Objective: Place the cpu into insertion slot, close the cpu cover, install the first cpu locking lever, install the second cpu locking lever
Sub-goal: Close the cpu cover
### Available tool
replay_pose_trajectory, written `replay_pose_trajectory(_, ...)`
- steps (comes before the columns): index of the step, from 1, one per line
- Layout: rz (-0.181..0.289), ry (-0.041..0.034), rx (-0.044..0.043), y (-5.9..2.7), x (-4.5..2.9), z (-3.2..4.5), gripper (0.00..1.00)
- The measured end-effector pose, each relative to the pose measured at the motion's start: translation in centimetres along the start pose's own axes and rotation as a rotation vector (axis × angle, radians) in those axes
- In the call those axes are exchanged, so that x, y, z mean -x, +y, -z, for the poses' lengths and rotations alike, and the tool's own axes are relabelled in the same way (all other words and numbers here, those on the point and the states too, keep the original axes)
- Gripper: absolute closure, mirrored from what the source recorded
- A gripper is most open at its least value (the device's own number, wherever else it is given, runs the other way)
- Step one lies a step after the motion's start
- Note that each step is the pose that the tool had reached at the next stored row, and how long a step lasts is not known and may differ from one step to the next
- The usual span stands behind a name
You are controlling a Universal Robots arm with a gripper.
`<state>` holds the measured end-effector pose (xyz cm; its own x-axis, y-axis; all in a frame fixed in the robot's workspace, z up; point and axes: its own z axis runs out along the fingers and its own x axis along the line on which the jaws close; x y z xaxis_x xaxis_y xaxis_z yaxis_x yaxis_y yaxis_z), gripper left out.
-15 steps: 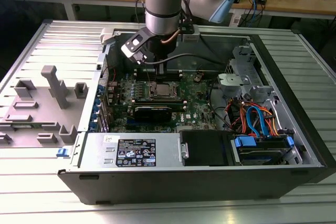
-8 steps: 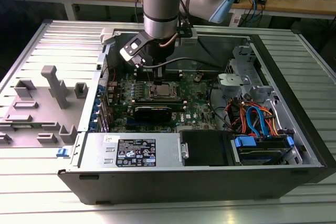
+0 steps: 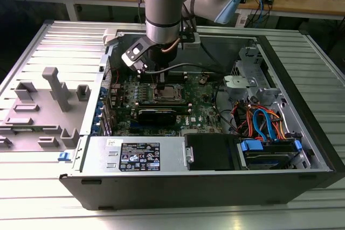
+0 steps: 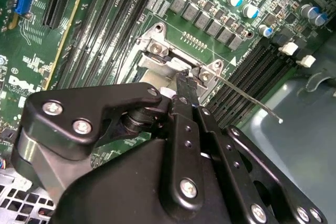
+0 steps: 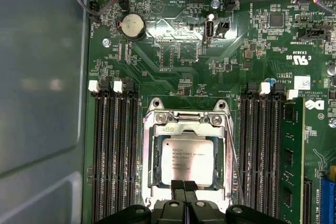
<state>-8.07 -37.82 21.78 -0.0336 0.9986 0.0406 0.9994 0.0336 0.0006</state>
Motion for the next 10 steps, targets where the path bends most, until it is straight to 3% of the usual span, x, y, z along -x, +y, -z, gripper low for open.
replay_pose_trajectory(5, 0.0, -0.0001, 0.0, -0.08, 0.03, -0.79, 0.89)
replay_pose_trajectory(10, 0.001, -0.0008, -0.0001, -0.11, 0.07, -1.0, 0.89)
